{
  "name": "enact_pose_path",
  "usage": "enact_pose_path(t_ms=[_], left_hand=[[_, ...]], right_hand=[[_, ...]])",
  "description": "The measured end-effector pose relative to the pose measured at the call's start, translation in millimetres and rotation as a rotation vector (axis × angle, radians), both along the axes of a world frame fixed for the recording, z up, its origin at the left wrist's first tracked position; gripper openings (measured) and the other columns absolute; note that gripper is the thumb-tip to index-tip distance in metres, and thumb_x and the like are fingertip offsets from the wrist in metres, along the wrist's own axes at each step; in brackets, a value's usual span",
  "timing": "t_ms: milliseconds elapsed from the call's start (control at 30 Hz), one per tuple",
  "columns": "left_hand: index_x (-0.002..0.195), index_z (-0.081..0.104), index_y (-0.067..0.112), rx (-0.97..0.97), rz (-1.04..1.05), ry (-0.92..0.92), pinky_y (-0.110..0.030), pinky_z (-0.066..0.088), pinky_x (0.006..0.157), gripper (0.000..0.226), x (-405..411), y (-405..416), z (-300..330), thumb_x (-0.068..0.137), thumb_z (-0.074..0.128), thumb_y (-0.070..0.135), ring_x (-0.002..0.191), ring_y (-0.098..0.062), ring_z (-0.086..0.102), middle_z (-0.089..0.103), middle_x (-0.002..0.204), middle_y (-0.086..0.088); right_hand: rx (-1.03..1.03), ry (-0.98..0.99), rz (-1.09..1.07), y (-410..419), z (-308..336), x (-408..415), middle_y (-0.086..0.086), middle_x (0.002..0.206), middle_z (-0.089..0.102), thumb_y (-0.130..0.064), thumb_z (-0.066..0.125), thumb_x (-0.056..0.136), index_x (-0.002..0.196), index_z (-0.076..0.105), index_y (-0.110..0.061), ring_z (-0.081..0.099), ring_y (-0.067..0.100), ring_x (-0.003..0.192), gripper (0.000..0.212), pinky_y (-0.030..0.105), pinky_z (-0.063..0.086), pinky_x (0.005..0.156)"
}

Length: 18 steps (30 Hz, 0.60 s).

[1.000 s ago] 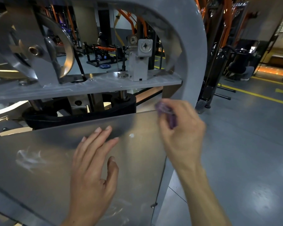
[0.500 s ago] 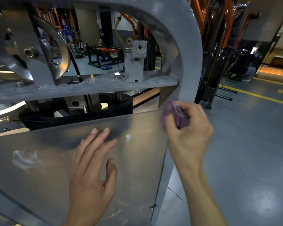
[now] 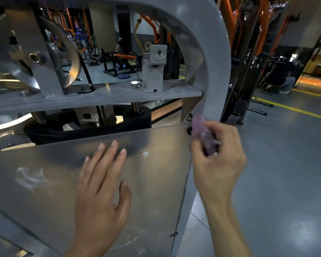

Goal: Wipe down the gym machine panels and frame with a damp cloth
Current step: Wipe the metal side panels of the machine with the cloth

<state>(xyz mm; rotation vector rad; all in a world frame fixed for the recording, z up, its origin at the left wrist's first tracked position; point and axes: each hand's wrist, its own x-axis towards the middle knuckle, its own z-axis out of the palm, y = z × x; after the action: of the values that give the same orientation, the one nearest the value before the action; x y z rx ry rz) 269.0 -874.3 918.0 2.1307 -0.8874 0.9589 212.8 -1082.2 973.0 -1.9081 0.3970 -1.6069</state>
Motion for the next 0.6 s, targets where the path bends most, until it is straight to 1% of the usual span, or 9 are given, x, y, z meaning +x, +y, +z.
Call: enact_pose_path(t_ms=[67, 133, 200, 267, 300, 367, 500, 567, 600], left_hand=[[0.144, 0.056, 0.005, -0.003, -0.002, 0.011, -0.049, 0.021, 0.127, 0.054, 0.3, -0.3, 0.5, 0.092, 0.05, 0.016, 0.154, -0.026, 0.033, 0.045, 0.159, -0.008], [0.144, 0.057, 0.006, -0.004, 0.003, 0.013, -0.05, 0.022, 0.126, 0.054, 0.6, -1.2, 0.6, 0.091, 0.05, 0.015, 0.154, -0.026, 0.033, 0.045, 0.159, -0.008], [0.143, 0.057, 0.006, -0.007, 0.006, 0.015, -0.05, 0.022, 0.126, 0.053, 0.7, -1.2, 0.3, 0.091, 0.05, 0.014, 0.154, -0.026, 0.033, 0.046, 0.159, -0.007], [0.143, 0.057, 0.006, -0.01, 0.007, 0.013, -0.049, 0.021, 0.127, 0.053, 0.6, -1.3, 0.2, 0.091, 0.051, 0.013, 0.154, -0.026, 0.033, 0.046, 0.159, -0.007], [0.143, 0.057, 0.006, -0.009, 0.009, 0.013, -0.048, 0.021, 0.127, 0.053, 0.3, -1.4, 0.1, 0.091, 0.051, 0.013, 0.154, -0.025, 0.033, 0.046, 0.159, -0.007], [0.143, 0.057, 0.007, -0.013, 0.012, 0.013, -0.048, 0.021, 0.127, 0.053, 0.0, -2.0, -0.4, 0.091, 0.051, 0.013, 0.154, -0.026, 0.034, 0.046, 0.159, -0.006], [0.142, 0.058, 0.006, -0.024, 0.015, 0.007, -0.048, 0.022, 0.126, 0.052, 0.8, -5.0, -1.7, 0.091, 0.05, 0.012, 0.153, -0.027, 0.034, 0.047, 0.158, -0.008], [0.141, 0.059, 0.005, -0.028, 0.018, 0.011, -0.048, 0.021, 0.127, 0.051, 0.5, -5.1, -1.5, 0.091, 0.05, 0.012, 0.153, -0.027, 0.034, 0.047, 0.158, -0.009], [0.141, 0.059, 0.005, -0.032, 0.019, 0.014, -0.049, 0.021, 0.127, 0.051, 0.2, -4.9, -1.3, 0.091, 0.051, 0.012, 0.153, -0.027, 0.035, 0.048, 0.157, -0.009]], right_hand=[[-0.054, 0.044, 0.032, 14.3, -6.5, 6.4, 0.001, 0.101, 0.063, -0.001, 0.079, 0.078, 0.105, 0.071, -0.008, 0.058, 0.007, 0.087, 0.029, 0.011, 0.044, 0.076], [-0.091, 0.082, 0.091, 28.2, -12.1, 13.0, 0.002, 0.103, 0.063, 0.002, 0.08, 0.075, 0.106, 0.071, -0.007, 0.055, 0.001, 0.09, 0.033, 0.007, 0.042, 0.079], [-0.128, 0.105, 0.124, 32.4, -19.1, 16.8, 0.003, 0.103, 0.063, 0.004, 0.08, 0.072, 0.104, 0.071, -0.007, 0.056, 0.004, 0.088, 0.035, 0.009, 0.044, 0.077], [-0.119, 0.088, 0.083, 21.4, -23.3, 15.4, 0.002, 0.099, 0.063, 0.006, 0.08, 0.07, 0.101, 0.072, -0.007, 0.057, 0.008, 0.084, 0.034, 0.015, 0.048, 0.072], [-0.093, 0.066, 0.046, 13.6, -24.6, 13.7, 0.002, 0.097, 0.062, 0.008, 0.08, 0.07, 0.099, 0.072, -0.007, 0.057, 0.007, 0.082, 0.034, 0.015, 0.048, 0.071], [-0.037, 0.039, 0.003, 8.6, -26.1, 12.3, 0.003, 0.093, 0.06, 0.009, 0.079, 0.07, 0.097, 0.072, -0.007, 0.054, 0.006, 0.078, 0.032, 0.009, 0.042, 0.071], [-0.07, 0.103, 0.128, 46.4, -28.8, 23.1, 0.001, 0.09, 0.059, 0.003, 0.083, 0.071, 0.098, 0.072, -0.009, 0.053, 0.005, 0.074, 0.031, 0.008, 0.04, 0.067], [-0.067, 0.113, 0.169, 46.2, -28.6, 23.3, -0.001, 0.089, 0.06, 0.003, 0.083, 0.07, 0.097, 0.073, -0.011, 0.054, 0.005, 0.073, 0.032, 0.009, 0.04, 0.065], [-0.051, 0.099, 0.15, 37.0, -27.7, 21.6, 0.0, 0.088, 0.06, 0.004, 0.084, 0.069, 0.094, 0.072, -0.01, 0.054, 0.006, 0.072, 0.032, 0.01, 0.04, 0.065]])
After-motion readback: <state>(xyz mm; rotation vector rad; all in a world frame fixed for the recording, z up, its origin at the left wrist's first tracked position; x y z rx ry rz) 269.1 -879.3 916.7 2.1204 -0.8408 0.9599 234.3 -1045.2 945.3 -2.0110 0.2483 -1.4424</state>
